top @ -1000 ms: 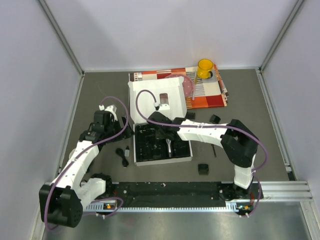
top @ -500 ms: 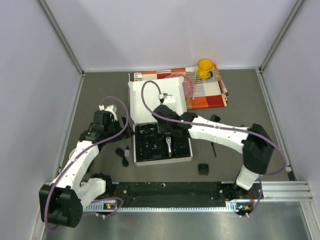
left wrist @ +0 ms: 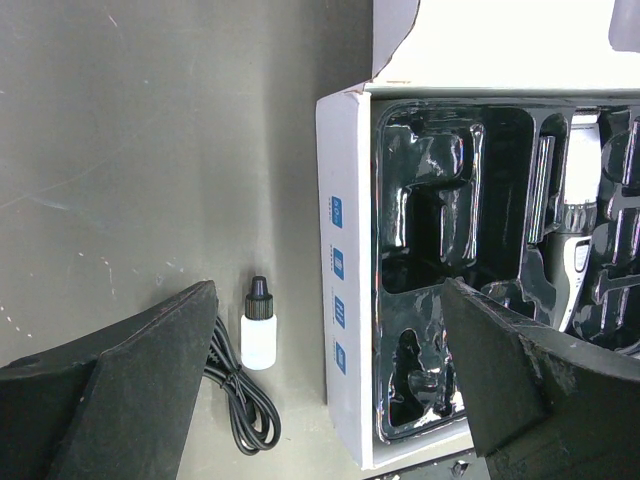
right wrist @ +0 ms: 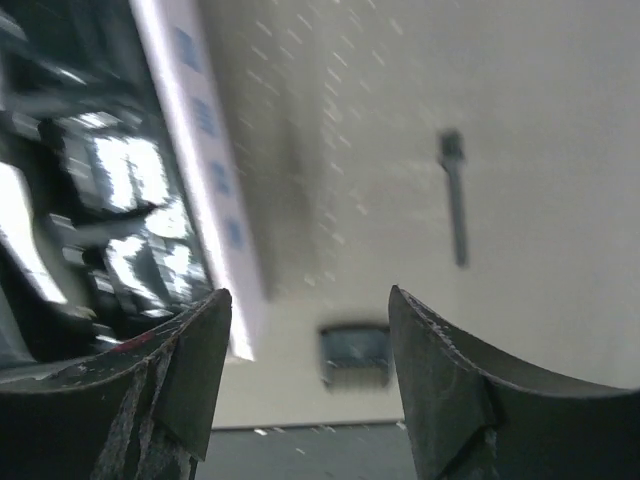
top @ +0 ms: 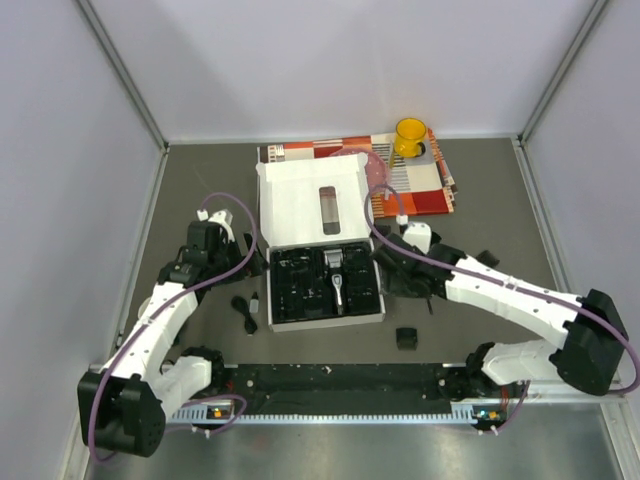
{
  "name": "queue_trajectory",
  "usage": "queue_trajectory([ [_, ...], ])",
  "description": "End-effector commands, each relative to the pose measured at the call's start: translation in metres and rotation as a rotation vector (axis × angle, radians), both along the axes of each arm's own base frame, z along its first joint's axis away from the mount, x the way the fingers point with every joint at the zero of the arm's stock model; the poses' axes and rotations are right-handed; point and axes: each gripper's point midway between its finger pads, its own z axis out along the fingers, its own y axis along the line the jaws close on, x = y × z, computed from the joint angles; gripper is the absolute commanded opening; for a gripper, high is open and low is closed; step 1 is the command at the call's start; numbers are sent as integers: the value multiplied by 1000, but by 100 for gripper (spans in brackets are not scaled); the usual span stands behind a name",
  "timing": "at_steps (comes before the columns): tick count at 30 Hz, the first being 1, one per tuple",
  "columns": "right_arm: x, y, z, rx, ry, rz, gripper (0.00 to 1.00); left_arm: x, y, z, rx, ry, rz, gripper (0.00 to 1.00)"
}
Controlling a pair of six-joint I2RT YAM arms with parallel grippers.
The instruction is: Sort the hair-cutting tools
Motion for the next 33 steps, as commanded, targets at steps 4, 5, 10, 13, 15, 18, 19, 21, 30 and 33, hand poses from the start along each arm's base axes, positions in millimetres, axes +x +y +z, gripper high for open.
queue_trajectory([
  [4, -59, -54, -16, -4, 125, -85, 73, 12, -6, 18, -20, -60, -24, 98],
  [5, -62, -55, -17, 4, 130, -80, 76, 12, -6, 17, -21, -58, -25, 98],
  [10, -74, -58, -30, -9, 179, -22, 80, 11, -8, 15, -27, -46, -33, 98],
  [13, -86, -50, -44, -2, 255, 32, 83, 11, -9, 14, -30, -41, -34, 98],
  [15, -88, -43, -55, 30, 269, 57, 90, 10, -9, 14, -29, -42, -37, 98],
  [18, -88, -34, -65, 76, 265, 95, 92, 11, -9, 15, -28, -45, -36, 98],
  [19, -89, -33, -68, 74, 269, 108, 93, 10, -9, 14, -29, -43, -37, 98],
  [21, -87, -29, -72, 82, 266, 124, 93, 10, -9, 15, -29, -43, -35, 98],
  [30, -89, -22, -95, 31, 341, 167, 90, 12, -2, 15, 0, -49, -10, 97],
  [33, -86, -22, -99, 8, 346, 156, 87, 12, -2, 15, 2, -48, -9, 97],
])
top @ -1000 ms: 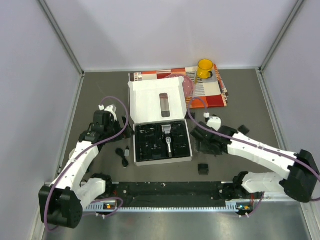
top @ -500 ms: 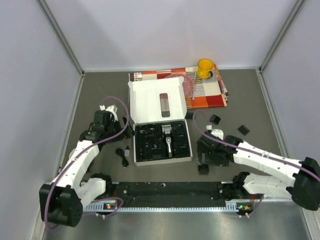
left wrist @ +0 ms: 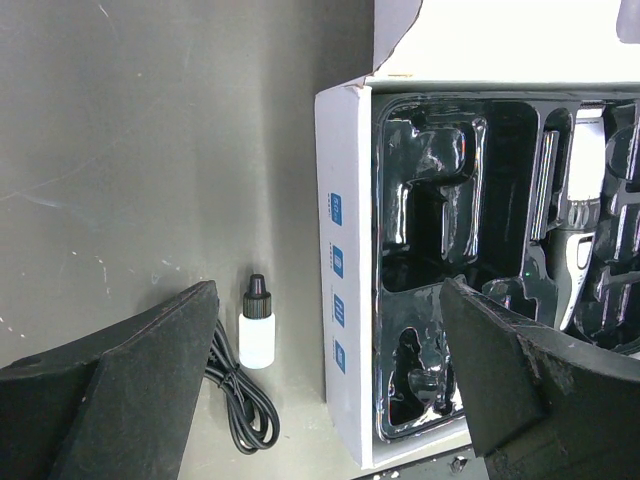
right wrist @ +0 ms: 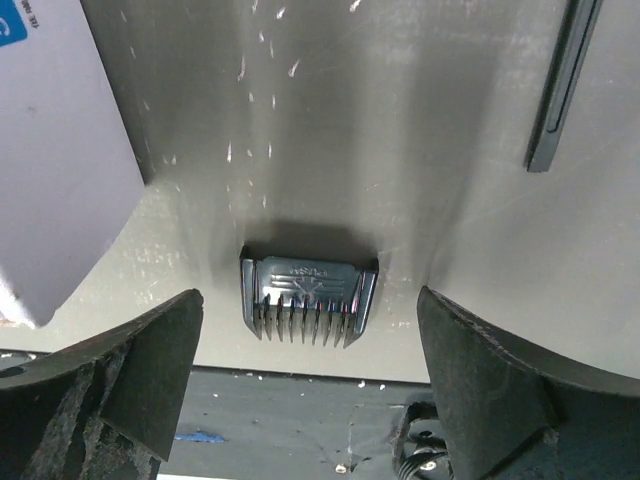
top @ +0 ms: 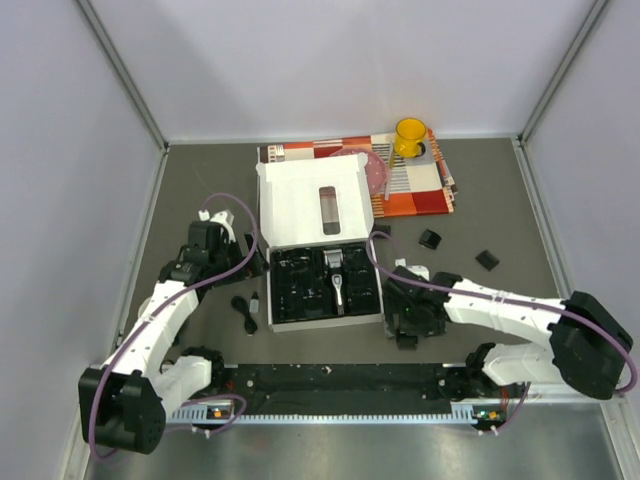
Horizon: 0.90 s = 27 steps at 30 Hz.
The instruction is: Sort the hair-cutting tools
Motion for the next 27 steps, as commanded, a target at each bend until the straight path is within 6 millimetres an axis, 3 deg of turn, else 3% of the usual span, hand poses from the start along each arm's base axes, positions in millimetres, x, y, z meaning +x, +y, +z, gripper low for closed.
queue_trajectory([
  [1, 11, 10, -2, 4, -24, 10, 84, 12, 0, 18, 7, -65, -1, 97],
  [12, 15, 0, -9, -93, -10, -46, 66, 14, 6, 19, 31, -68, 28, 96],
  [20, 17, -2, -8, -103, -21, -54, 35, 14, 7, 19, 34, -67, 30, 96],
  [24, 25, -5, 7, -122, -67, -96, 24, 14, 6, 18, 33, -65, 27, 96],
  [25, 28, -12, 13, -157, -86, -101, 24, 13, 6, 17, 32, -60, 26, 95],
  [27, 40, -5, 36, -148, -146, -103, 24, 13, 4, 15, 23, -52, 17, 96],
])
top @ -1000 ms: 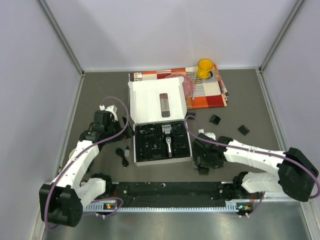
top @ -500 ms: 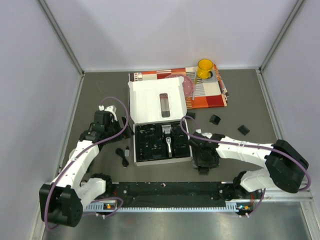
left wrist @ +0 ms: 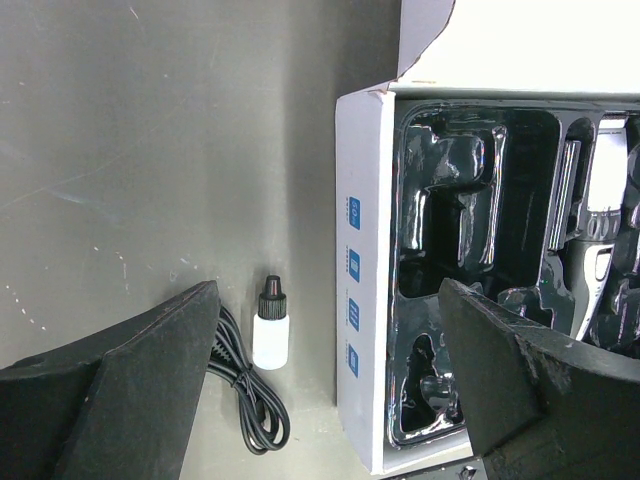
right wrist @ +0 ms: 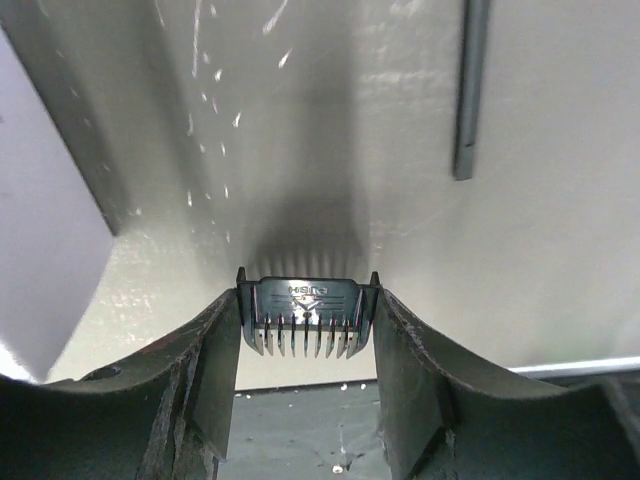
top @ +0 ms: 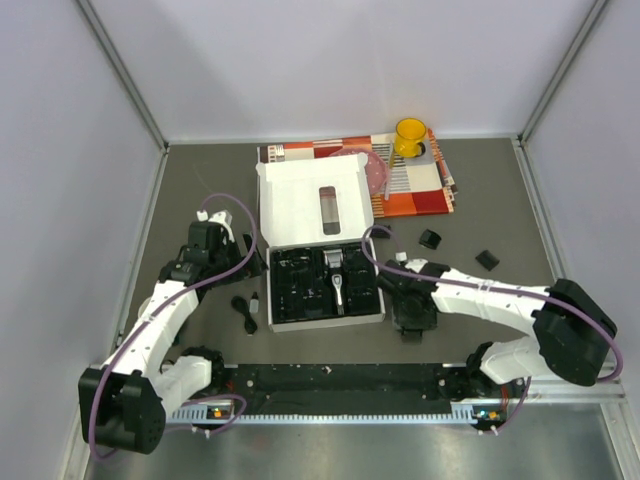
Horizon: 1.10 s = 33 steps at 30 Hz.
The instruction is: Sort the hair-cutting tools
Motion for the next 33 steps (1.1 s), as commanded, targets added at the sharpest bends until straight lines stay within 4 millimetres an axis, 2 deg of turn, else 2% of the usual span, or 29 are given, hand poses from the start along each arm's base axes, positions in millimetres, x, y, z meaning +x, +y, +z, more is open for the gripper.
queue_trajectory([
  [1, 37, 2, 50, -42, -195, -35, 24, 12, -5, 18, -15, -53, -17, 95],
  [2, 44, 6, 67, -35, -225, -37, 24, 12, -5, 17, -16, -47, -19, 95],
  [4, 55, 11, 86, -38, -284, -28, 23, 11, -6, 16, -16, -44, -21, 95],
  [5, 62, 18, 102, -18, -316, -28, 23, 11, -5, 16, -15, -41, -19, 95],
  [7, 70, 28, 118, -2, -362, -14, 22, 11, -5, 16, -13, -41, -19, 95],
  [8, 76, 37, 130, 22, -389, -14, 22, 11, -5, 17, -14, -46, -21, 95],
  [10, 83, 50, 143, 35, -433, 2, 22, 10, -5, 18, -13, -48, -22, 95],
  [13, 100, 83, 169, 70, -515, 33, 22, 11, -4, 20, -10, -58, -18, 95],
  [14, 103, 92, 165, 58, -515, 46, 22, 11, -3, 22, -6, -61, -12, 93],
  [19, 112, 158, 179, 209, -557, 91, 21, 9, 6, 37, 7, -127, 37, 92],
  [20, 112, 169, 169, 197, -540, 104, 21, 9, 7, 38, 9, -135, 42, 92],
  [21, 113, 179, 173, 219, -545, 105, 21, 8, 6, 38, 8, -134, 41, 92],
  [22, 109, 188, 170, 226, -538, 115, 21, 7, 6, 38, 5, -130, 37, 92],
  [23, 108, 197, 158, 209, -515, 129, 21, 5, 6, 36, 4, -116, 38, 92],
  [26, 102, 224, 152, 228, -504, 153, 21, -1, 4, 33, -5, -87, 30, 92],
  [29, 93, 243, 147, 245, -497, 172, 20, -15, 2, 24, -17, -38, 18, 92],
  [30, 90, 247, 141, 237, -489, 177, 21, -18, 2, 22, -20, -33, 20, 92],
  [33, 83, 257, 130, 232, -470, 190, 21, -19, 5, 28, -1, -60, 34, 92],
])
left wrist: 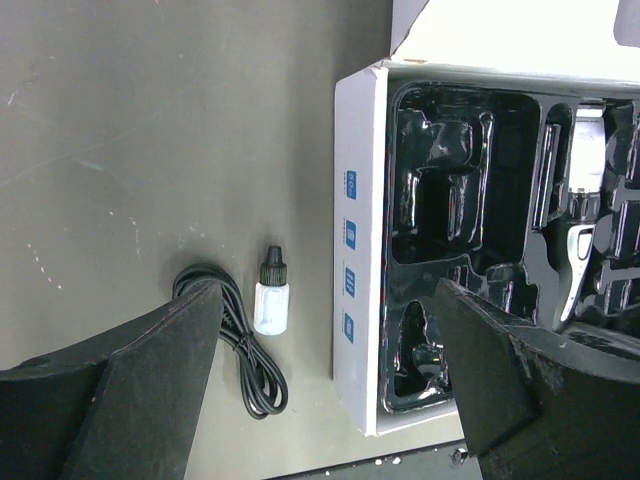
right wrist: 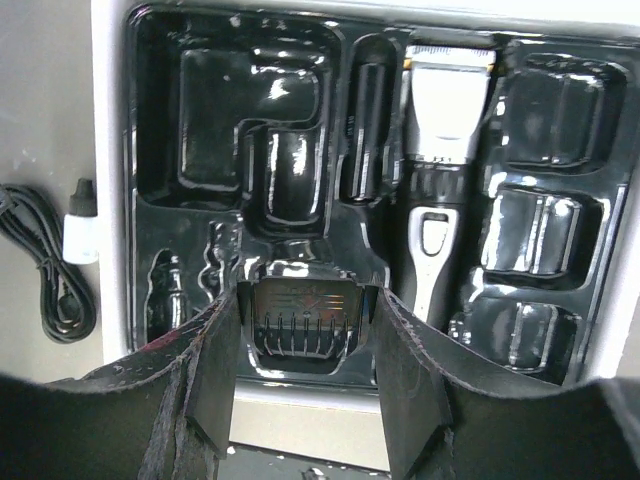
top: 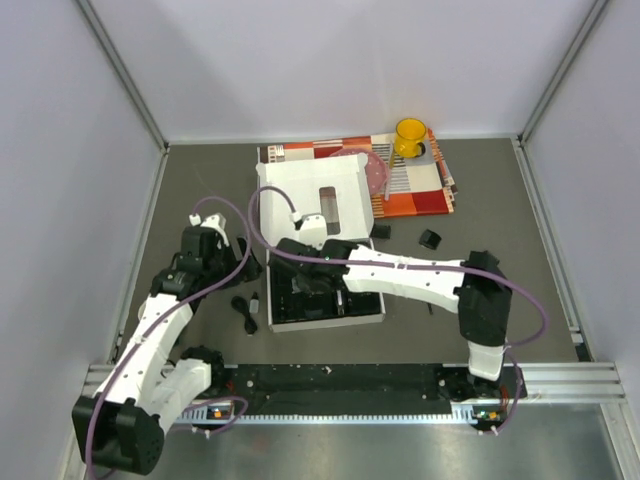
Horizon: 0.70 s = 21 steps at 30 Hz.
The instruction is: Sort the hair-cutting tools
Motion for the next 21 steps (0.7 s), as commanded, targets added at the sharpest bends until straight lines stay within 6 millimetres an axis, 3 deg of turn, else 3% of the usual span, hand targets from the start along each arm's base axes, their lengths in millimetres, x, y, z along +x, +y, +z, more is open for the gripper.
queue_trajectory([
  [1, -7, 31, 9, 72, -12, 9, 21, -5, 3, 10, 9, -35, 19, 92],
  [6, -12, 36, -6, 38, -25, 5, 21, -6, 25, 0, 125, -3, 137, 94],
  [21, -7, 16, -34, -29, -98, -73, 21, -12, 34, -25, 217, 141, 206, 96],
])
